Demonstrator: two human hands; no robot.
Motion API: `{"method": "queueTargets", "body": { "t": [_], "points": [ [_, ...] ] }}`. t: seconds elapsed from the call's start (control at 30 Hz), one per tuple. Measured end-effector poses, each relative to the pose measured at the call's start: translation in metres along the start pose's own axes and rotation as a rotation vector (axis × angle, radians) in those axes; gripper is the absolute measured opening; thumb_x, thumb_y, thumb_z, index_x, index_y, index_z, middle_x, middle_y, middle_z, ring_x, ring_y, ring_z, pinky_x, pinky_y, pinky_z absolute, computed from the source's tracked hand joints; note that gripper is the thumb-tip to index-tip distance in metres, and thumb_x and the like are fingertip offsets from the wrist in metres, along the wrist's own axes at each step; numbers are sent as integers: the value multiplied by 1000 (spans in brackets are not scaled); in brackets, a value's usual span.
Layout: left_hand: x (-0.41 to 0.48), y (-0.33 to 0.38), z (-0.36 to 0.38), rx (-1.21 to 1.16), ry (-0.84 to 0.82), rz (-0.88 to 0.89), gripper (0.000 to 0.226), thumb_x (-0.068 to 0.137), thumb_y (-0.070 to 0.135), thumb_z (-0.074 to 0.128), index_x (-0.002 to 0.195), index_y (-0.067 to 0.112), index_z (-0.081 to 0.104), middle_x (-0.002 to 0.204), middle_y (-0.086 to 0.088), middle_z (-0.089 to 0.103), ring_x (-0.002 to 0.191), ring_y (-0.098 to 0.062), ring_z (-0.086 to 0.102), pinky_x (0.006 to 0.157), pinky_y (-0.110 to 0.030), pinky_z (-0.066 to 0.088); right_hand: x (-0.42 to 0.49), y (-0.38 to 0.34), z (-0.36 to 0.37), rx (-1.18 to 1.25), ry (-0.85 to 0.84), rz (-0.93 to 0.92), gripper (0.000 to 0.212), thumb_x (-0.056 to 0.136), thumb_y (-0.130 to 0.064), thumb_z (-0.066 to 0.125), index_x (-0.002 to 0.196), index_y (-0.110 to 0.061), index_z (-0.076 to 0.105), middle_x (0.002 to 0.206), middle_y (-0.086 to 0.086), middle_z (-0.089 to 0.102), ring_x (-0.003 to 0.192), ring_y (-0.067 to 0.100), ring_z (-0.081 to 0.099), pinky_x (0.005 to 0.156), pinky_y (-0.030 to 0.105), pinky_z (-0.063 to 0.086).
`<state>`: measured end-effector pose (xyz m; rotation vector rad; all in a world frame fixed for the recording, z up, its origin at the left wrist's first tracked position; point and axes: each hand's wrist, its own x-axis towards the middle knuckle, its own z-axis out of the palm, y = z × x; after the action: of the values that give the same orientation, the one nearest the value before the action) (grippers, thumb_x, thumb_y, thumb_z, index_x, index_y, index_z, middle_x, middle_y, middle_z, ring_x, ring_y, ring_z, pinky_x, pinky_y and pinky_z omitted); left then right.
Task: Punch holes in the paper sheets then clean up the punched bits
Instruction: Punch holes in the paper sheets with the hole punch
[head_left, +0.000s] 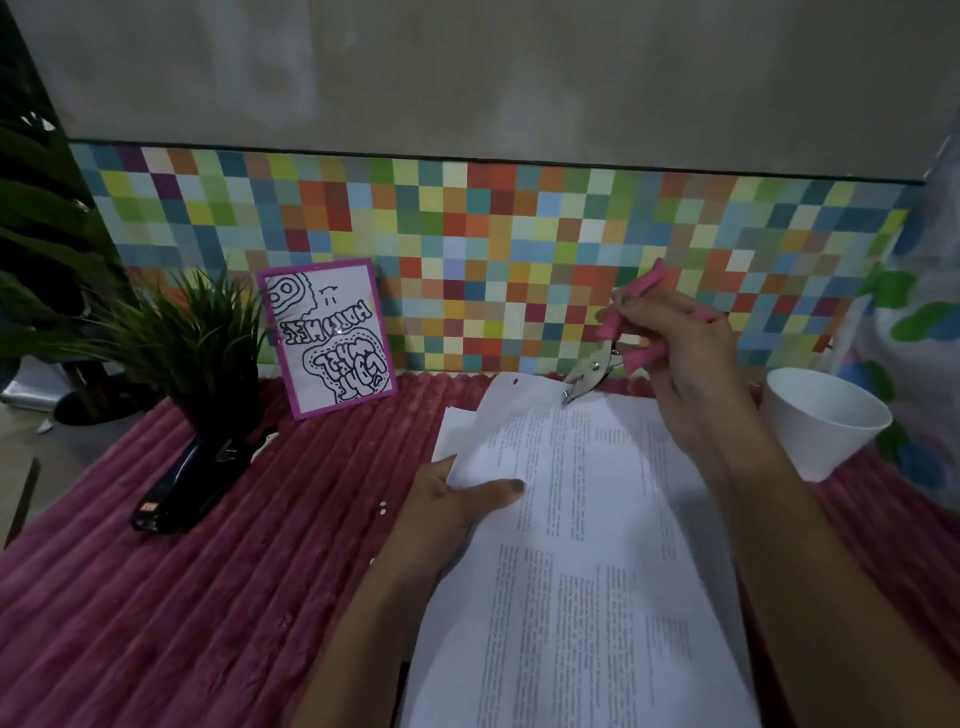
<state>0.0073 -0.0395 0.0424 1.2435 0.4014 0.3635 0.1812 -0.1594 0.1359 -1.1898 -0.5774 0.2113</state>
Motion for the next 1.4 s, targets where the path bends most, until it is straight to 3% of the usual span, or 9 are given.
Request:
{"method": "queueTargets", "body": {
  "t": [0.23, 0.33, 0.4, 0.5, 0.67, 0.83, 1.0, 1.2, 1.4],
  "points": [
    [0, -1, -2, -12, 25, -46, 26, 85, -2, 65, 110, 3, 70, 101, -17, 75, 86, -33, 73, 69, -39, 60, 2, 3, 13, 229, -103, 228, 15, 82, -8, 63, 96, -3, 59, 74, 8, 57, 70, 20, 58, 83, 42, 55],
    [-1, -1, -4, -9, 22, -78, 22, 84, -2, 67, 105, 2, 71, 94, -18, 75, 74, -30, 73, 62, -36, 58, 2, 24, 10, 75, -78, 145, 2, 85, -5, 61, 84, -4, 62, 72, 9, 59, 70, 21, 60, 88, 45, 50],
    [-2, 0, -3, -4, 14, -80, 21, 84, -3, 65, 104, 1, 71, 92, -19, 75, 70, -28, 72, 58, -33, 58, 2, 39, 5, -173, -35, 90, 23, 89, -28, 63, 81, -7, 66, 71, 9, 68, 75, 21, 68, 91, 42, 47],
    [-4, -2, -1, -1, -7, -64, 21, 84, -7, 63, 103, -1, 71, 88, -16, 75, 67, -23, 72, 55, -29, 56, -2, 54, 0, -404, 26, 25, 50, 94, -48, 53, 79, -2, 65, 63, 8, 67, 69, 12, 69, 78, 25, 47],
    [-7, -5, 1, 12, 0, -62, 17, 84, -9, 62, 89, 3, 73, 81, -15, 75, 63, -22, 72, 53, -27, 55, -6, 77, -5, -469, 38, -28, 51, 95, -50, 49, 84, -3, 65, 59, 7, 66, 44, 22, 58, 48, 34, 51],
    [-13, -3, -1, 28, -4, -15, 19, 85, -8, 62, 84, 7, 75, 81, -16, 74, 64, -23, 71, 54, -28, 55, -3, 84, -17, -465, -51, 39, 65, 88, -70, 39, 83, -12, 67, 74, 6, 72, 86, 17, 69, 91, 38, 46],
    [-16, -5, -6, 58, -15, -31, 21, 85, -9, 61, 83, 7, 76, 85, -17, 74, 69, -27, 72, 58, -31, 56, -9, 79, -29, -337, -203, 235, 64, 86, -65, 39, 92, -8, 65, 82, 12, 75, 73, 23, 71, 77, 36, 55],
    [-17, -9, -1, 174, 14, -129, 16, 87, 0, 64, 102, 0, 70, 93, -14, 76, 77, -26, 75, 62, -32, 60, -17, 89, -26, -326, -30, 55, 53, 102, -38, 38, 84, 4, 64, 65, 12, 64, 64, 16, 62, 60, 13, 49],
    [-6, 2, -1, 514, 38, -160, 10, 86, 20, 72, 95, 21, 71, 91, 6, 75, 72, -6, 73, 57, -18, 55, -12, 80, -24, -346, -16, -16, 46, 90, -47, 40, 71, -14, 66, 61, -4, 65, 66, 2, 62, 71, 19, 43]
  ]
}}
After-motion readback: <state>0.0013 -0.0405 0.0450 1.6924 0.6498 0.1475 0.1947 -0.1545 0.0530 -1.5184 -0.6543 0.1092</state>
